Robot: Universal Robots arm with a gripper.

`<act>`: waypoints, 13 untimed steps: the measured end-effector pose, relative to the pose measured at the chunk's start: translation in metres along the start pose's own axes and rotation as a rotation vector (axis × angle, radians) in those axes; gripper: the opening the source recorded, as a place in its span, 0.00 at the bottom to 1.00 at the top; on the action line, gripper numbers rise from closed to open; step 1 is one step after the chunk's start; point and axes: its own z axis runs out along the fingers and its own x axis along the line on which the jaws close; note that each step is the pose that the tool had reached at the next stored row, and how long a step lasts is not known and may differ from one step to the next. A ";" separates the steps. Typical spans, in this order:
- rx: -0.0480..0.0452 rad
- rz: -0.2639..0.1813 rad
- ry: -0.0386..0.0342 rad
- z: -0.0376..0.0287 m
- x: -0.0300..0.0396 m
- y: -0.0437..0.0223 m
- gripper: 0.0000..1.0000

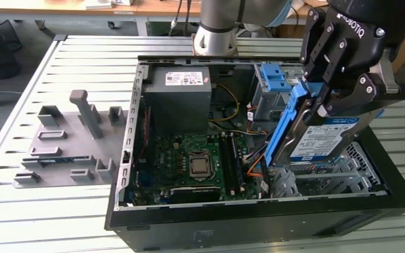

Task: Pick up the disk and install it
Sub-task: 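Insert the disk into the insertion slot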

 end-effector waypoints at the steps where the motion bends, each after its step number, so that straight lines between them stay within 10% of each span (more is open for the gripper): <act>1: 0.0000 0.000 0.0001 0.0001 0.0000 -0.0025 0.36; 13: 0.0000 0.001 0.0003 0.0023 -0.0007 -0.0347 0.36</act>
